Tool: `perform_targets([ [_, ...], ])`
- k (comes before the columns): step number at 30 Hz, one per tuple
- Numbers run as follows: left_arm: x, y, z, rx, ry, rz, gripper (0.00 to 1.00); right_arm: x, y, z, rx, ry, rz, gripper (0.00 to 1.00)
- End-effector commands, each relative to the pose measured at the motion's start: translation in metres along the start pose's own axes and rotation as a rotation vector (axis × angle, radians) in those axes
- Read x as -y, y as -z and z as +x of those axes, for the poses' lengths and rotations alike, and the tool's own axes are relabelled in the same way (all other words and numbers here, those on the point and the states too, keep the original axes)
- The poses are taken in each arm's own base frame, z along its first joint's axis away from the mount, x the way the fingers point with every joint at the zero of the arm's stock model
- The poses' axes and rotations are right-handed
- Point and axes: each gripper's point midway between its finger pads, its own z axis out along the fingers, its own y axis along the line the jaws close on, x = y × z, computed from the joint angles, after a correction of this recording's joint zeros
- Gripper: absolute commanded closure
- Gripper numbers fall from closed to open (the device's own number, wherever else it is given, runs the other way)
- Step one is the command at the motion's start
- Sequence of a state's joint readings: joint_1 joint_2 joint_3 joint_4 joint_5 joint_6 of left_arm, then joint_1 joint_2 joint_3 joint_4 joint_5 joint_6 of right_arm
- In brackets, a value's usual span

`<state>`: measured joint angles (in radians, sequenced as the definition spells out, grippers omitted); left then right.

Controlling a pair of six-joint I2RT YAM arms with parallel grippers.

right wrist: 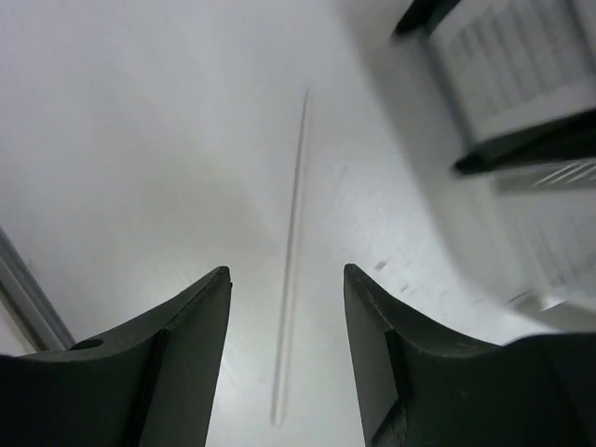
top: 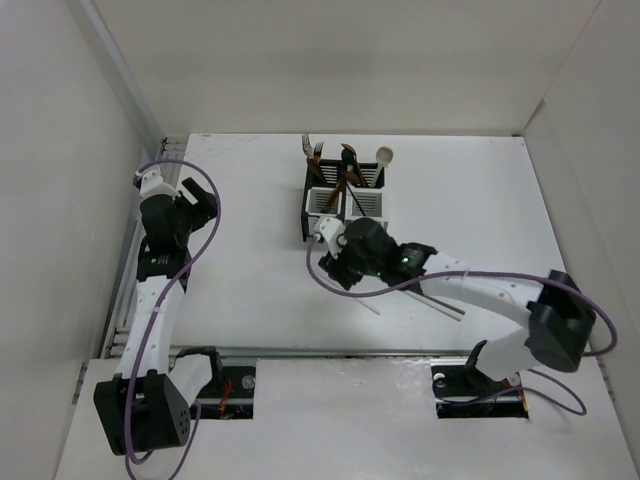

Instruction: Sort the eating utensils into containers

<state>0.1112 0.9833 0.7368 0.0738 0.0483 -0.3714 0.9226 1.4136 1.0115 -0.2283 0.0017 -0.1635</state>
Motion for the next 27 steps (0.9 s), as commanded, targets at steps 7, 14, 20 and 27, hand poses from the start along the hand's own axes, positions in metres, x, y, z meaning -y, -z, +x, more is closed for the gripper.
perform_targets([
  [7, 0.014, 0.011, -0.009, 0.053, -0.006, 0.052, 0.24, -0.028, -0.028, 0.105, -0.464, -0.070, -0.011, 0.43],
  [14, 0.011, 0.017, -0.009, 0.064, -0.005, 0.036, 0.23, -0.034, -0.042, 0.122, -0.536, -0.104, -0.015, 0.44],
  [20, 0.008, 0.024, -0.013, 0.080, -0.014, 0.022, 0.23, -0.034, -0.050, 0.152, -0.669, -0.106, 0.007, 0.64],
  [27, 0.007, 0.026, -0.015, 0.069, -0.023, 0.007, 0.23, -0.045, -0.048, 0.171, -0.699, -0.120, -0.039, 0.86],
])
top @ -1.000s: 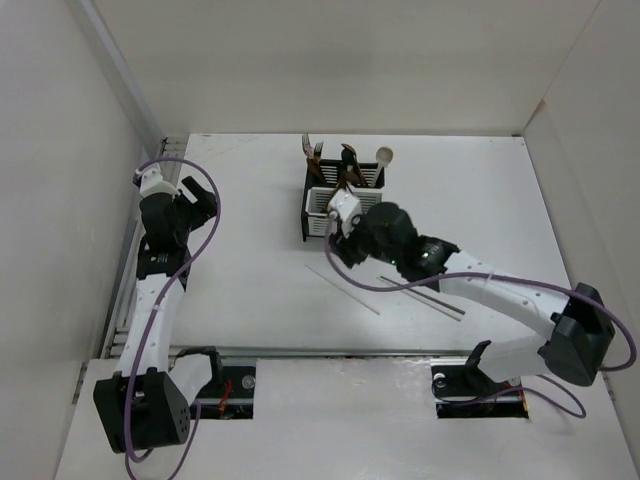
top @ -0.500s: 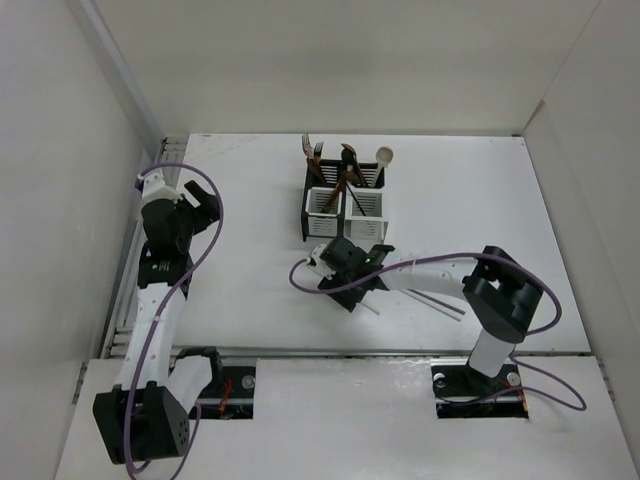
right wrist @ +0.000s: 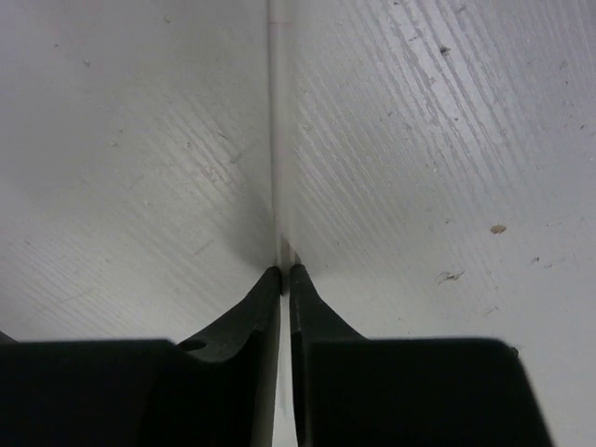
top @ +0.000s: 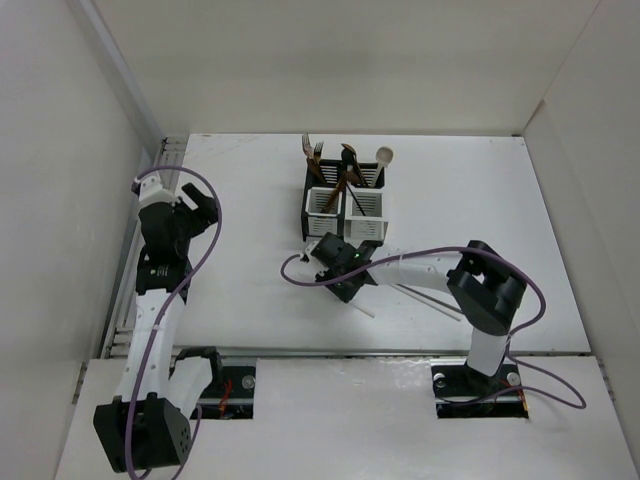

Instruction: Sort the eating utensils into containers

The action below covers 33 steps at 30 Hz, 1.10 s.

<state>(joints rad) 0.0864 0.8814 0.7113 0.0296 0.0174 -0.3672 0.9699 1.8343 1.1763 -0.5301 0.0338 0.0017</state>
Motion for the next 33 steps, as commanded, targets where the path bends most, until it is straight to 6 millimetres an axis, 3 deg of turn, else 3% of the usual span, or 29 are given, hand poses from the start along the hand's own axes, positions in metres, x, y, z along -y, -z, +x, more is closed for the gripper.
perform_targets([
  [1, 0.001, 0.005, -0.010, 0.028, -0.013, -0.004, 0.23, 0.000, -0.021, 0.044, -0.143, -0.007, 0.010, 0.92],
  [2, 0.002, 0.003, -0.012, 0.028, -0.013, -0.004, 0.23, 0.000, -0.024, 0.047, -0.154, -0.007, 0.010, 0.99],
  [5, 0.006, 0.002, -0.012, 0.018, -0.015, 0.001, 0.23, -0.003, -0.024, 0.051, -0.164, 0.001, -0.012, 1.00],
  [8, 0.007, 0.003, -0.016, 0.026, -0.015, 0.005, 0.23, -0.003, -0.007, 0.024, -0.075, 0.012, -0.015, 1.00],
  [10, 0.007, 0.001, -0.014, 0.032, -0.015, 0.007, 0.23, 0.004, 0.011, -0.004, 0.012, 0.021, 0.023, 1.00],
  [14, 0.005, -0.001, -0.009, 0.032, -0.005, 0.007, 0.23, 0.010, 0.070, -0.065, 0.239, 0.033, 0.044, 1.00],
  [20, 0.007, -0.001, -0.011, 0.036, -0.014, 0.019, 0.23, 0.015, 0.143, -0.125, 0.549, 0.030, 0.068, 1.00],
  [22, 0.007, -0.001, -0.013, 0.045, -0.026, 0.023, 0.23, 0.026, 0.182, -0.154, 0.724, 0.009, 0.086, 1.00],
  [23, 0.006, -0.001, -0.013, 0.048, -0.037, 0.014, 0.23, 0.044, 0.188, -0.157, 0.767, -0.026, 0.127, 1.00],
  [24, 0.007, -0.001, -0.016, 0.057, -0.037, 0.018, 0.23, 0.057, 0.208, -0.175, 0.880, -0.043, 0.153, 1.00],
  [29, 0.008, -0.004, -0.020, 0.091, -0.046, 0.032, 0.23, 0.137, 0.259, -0.197, 1.134, -0.090, 0.323, 1.00],
  [30, 0.008, -0.004, -0.015, 0.079, -0.047, 0.037, 0.23, 0.159, 0.259, -0.196, 1.157, -0.103, 0.347, 1.00],
  [31, 0.005, -0.007, -0.014, 0.070, -0.035, 0.031, 0.23, 0.169, 0.265, -0.196, 1.178, -0.103, 0.354, 1.00],
  [33, 0.006, -0.009, -0.016, 0.058, -0.034, 0.038, 0.23, 0.181, 0.257, -0.197, 1.183, -0.071, 0.331, 1.00],
])
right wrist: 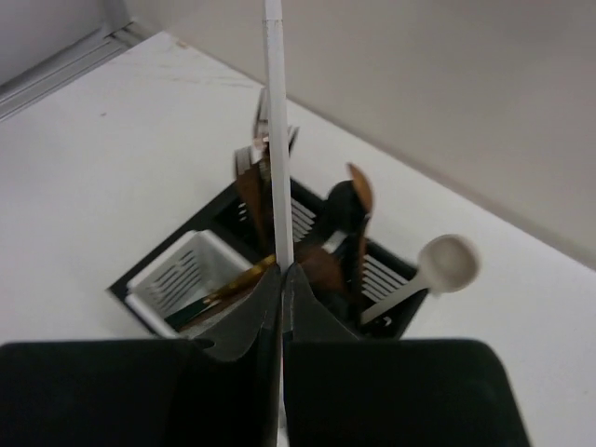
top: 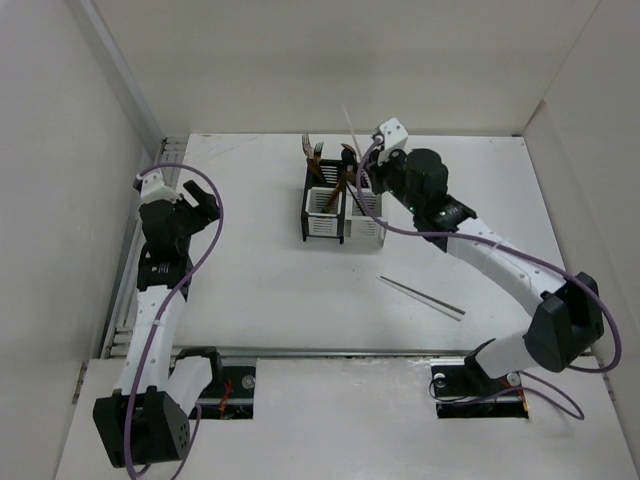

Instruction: Sort the eating utensils into containers

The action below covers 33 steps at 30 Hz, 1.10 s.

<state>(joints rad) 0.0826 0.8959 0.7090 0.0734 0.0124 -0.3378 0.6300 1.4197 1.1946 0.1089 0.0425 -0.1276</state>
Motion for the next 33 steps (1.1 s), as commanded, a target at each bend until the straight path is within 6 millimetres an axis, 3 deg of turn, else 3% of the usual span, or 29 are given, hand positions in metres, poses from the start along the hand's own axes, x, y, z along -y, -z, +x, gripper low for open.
perform_targets([
  [1, 0.006, -0.008, -0.016, 0.038, -0.004, 0.029, 0.23, 0.029, -0.011, -0.025, 0.161, 0.030, -0.010, 1.00],
  [4, 0.007, -0.012, -0.019, 0.035, -0.030, 0.027, 0.23, 0.047, -0.020, -0.003, 0.164, 0.043, -0.019, 1.00],
  [5, 0.004, -0.013, -0.023, 0.049, -0.028, 0.022, 0.23, 0.050, -0.022, -0.004, 0.187, 0.048, -0.024, 1.00],
  [11, -0.002, -0.017, -0.029, 0.057, -0.012, 0.006, 0.23, 0.038, -0.033, 0.032, 0.184, -0.009, -0.085, 1.00],
  [12, -0.002, -0.019, -0.026, 0.045, -0.012, 0.011, 0.23, 0.039, -0.035, 0.028, 0.207, -0.015, -0.083, 1.00],
  [17, -0.005, -0.020, -0.019, 0.019, -0.012, 0.001, 0.23, 0.030, -0.043, 0.056, 0.166, -0.061, -0.120, 1.00],
  [22, -0.005, -0.022, -0.024, 0.034, -0.021, -0.003, 0.22, 0.031, -0.034, 0.106, 0.063, -0.084, -0.092, 1.00],
  [24, -0.008, -0.023, -0.025, 0.037, -0.028, -0.012, 0.22, 0.030, -0.028, 0.112, 0.052, -0.086, -0.093, 1.00],
  [25, -0.008, -0.023, -0.025, 0.037, -0.028, -0.012, 0.22, 0.030, -0.024, 0.125, 0.024, -0.092, -0.083, 0.99],
  [26, -0.008, -0.023, -0.025, 0.037, -0.028, -0.012, 0.22, 0.029, -0.021, 0.124, 0.026, -0.091, -0.082, 0.94],
  [27, -0.008, -0.023, -0.025, 0.037, -0.028, -0.012, 0.22, 0.029, -0.018, 0.122, 0.032, -0.090, -0.082, 0.76],
  [29, -0.008, -0.023, -0.025, 0.037, -0.028, -0.012, 0.22, 0.027, -0.014, 0.118, 0.041, -0.088, -0.090, 0.59],
  [30, -0.008, -0.023, -0.025, 0.037, -0.028, -0.012, 0.22, 0.028, -0.011, 0.106, 0.068, -0.083, -0.088, 0.53],
  [33, -0.009, -0.023, -0.021, 0.026, -0.028, -0.006, 0.21, 0.030, -0.002, 0.068, 0.129, -0.070, -0.092, 0.48],
])
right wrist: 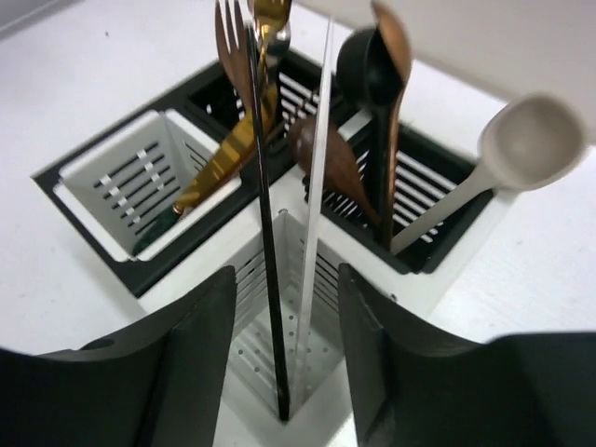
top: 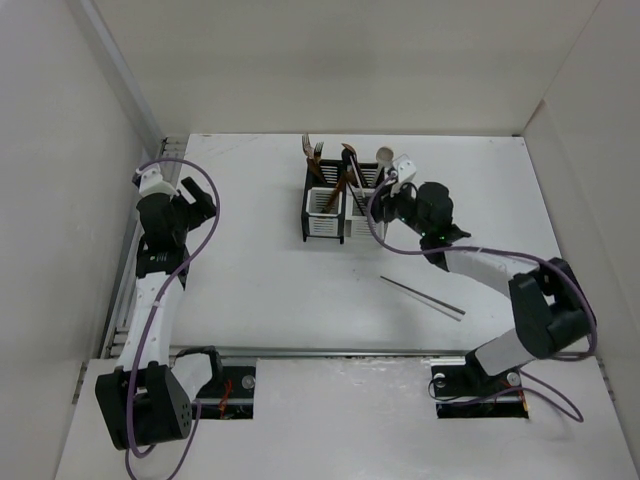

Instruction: Sort the eating utensils into containers

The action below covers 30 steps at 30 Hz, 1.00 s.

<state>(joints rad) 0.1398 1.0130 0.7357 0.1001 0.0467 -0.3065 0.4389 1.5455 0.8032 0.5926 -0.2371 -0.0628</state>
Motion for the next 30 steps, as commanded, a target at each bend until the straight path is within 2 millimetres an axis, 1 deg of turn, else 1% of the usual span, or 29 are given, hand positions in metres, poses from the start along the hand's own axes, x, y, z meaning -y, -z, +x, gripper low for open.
perform_targets([
  [1, 0.012, 0.002, -0.028, 0.074, -0.012, 0.044, 0.21, 0.000, 0.023, -0.095, 0.198, 0.050, 0.011, 0.46],
  [2, 0.013, 0.005, -0.031, 0.084, -0.012, 0.048, 0.21, -0.001, 0.027, -0.109, 0.206, 0.050, 0.025, 0.46],
  [3, 0.013, 0.005, -0.031, 0.084, -0.012, 0.048, 0.21, 0.002, 0.034, -0.139, 0.241, 0.071, 0.042, 0.46],
  [4, 0.013, 0.005, -0.031, 0.084, -0.003, 0.049, 0.21, 0.004, 0.043, -0.135, 0.165, 0.079, 0.057, 0.45],
  [5, 0.013, 0.005, -0.031, 0.084, -0.003, 0.049, 0.21, 0.007, 0.044, -0.132, 0.109, 0.081, 0.071, 0.45],
  [6, 0.015, 0.007, -0.036, 0.102, -0.003, 0.056, 0.21, 0.011, 0.048, -0.127, 0.046, 0.086, 0.094, 0.45],
  [7, 0.014, 0.007, -0.031, 0.094, -0.003, 0.053, 0.21, 0.011, 0.059, -0.110, -0.103, 0.077, 0.091, 0.45],
  [8, 0.014, 0.007, -0.031, 0.094, -0.003, 0.053, 0.21, 0.010, 0.065, -0.093, -0.204, 0.094, 0.078, 0.49],
  [9, 0.013, 0.008, -0.029, 0.094, -0.003, 0.053, 0.21, 0.014, 0.073, -0.090, -0.274, 0.086, 0.102, 0.53],
  [10, 0.013, 0.009, -0.029, 0.094, -0.003, 0.053, 0.21, 0.011, 0.095, -0.056, -0.440, 0.052, 0.105, 0.59],
  [11, 0.014, 0.011, -0.032, 0.102, -0.003, 0.056, 0.21, 0.016, 0.105, -0.044, -0.496, 0.012, 0.138, 0.66],
  [12, 0.012, 0.010, -0.026, 0.091, 0.006, 0.052, 0.21, 0.015, 0.117, -0.031, -0.535, -0.103, 0.191, 0.68],
  [13, 0.013, 0.010, -0.028, 0.099, 0.006, 0.055, 0.21, 0.028, 0.133, -0.020, -0.554, -0.185, 0.268, 0.68],
  [14, 0.012, 0.011, -0.025, 0.098, 0.018, 0.055, 0.21, 0.028, 0.149, 0.010, -0.605, -0.262, 0.303, 0.66],
  [15, 0.010, 0.010, -0.020, 0.086, 0.019, 0.051, 0.21, 0.030, 0.167, 0.008, -0.557, -0.349, 0.356, 0.58],
  [16, 0.013, 0.013, -0.025, 0.107, 0.028, 0.060, 0.21, 0.037, 0.180, 0.018, -0.557, -0.384, 0.417, 0.55],
  [17, 0.011, 0.013, -0.021, 0.099, 0.028, 0.056, 0.21, 0.045, 0.195, 0.040, -0.586, -0.428, 0.470, 0.52],
  [18, 0.011, 0.013, -0.021, 0.099, 0.028, 0.056, 0.21, 0.048, 0.206, 0.044, -0.590, -0.435, 0.497, 0.48],
  [19, 0.017, 0.015, -0.024, 0.111, 0.024, 0.075, 0.21, 0.050, 0.211, 0.053, -0.613, -0.461, 0.519, 0.46],
  [20, 0.017, 0.015, -0.024, 0.111, 0.013, 0.075, 0.21, 0.052, 0.217, 0.060, -0.627, -0.507, 0.531, 0.46],
  [21, 0.021, 0.015, -0.022, 0.107, 0.010, 0.086, 0.21, 0.048, 0.220, 0.076, -0.663, -0.549, 0.525, 0.46],
  [23, 0.021, 0.017, -0.025, 0.116, 0.000, 0.089, 0.20, 0.040, 0.213, 0.089, -0.670, -0.602, 0.458, 0.46],
  [24, 0.024, 0.017, -0.023, 0.113, -0.003, 0.097, 0.20, 0.039, 0.215, 0.100, -0.691, -0.628, 0.461, 0.48],
  [25, 0.025, 0.020, -0.026, 0.123, -0.012, 0.101, 0.20, 0.039, 0.214, 0.110, -0.734, -0.618, 0.452, 0.51],
  [26, 0.025, 0.020, -0.026, 0.123, -0.021, 0.100, 0.20, 0.039, 0.214, 0.116, -0.762, -0.606, 0.444, 0.52],
  [28, 0.026, 0.022, -0.029, 0.133, -0.021, 0.104, 0.20, 0.035, 0.221, 0.131, -0.860, -0.600, 0.426, 0.54],
  [29, 0.024, 0.021, -0.025, 0.125, -0.021, 0.101, 0.20, 0.031, 0.219, 0.142, -0.905, -0.615, 0.395, 0.57],
  [30, 0.023, 0.024, -0.028, 0.139, -0.020, 0.095, 0.20, 0.025, 0.214, 0.143, -0.906, -0.639, 0.352, 0.61],
])
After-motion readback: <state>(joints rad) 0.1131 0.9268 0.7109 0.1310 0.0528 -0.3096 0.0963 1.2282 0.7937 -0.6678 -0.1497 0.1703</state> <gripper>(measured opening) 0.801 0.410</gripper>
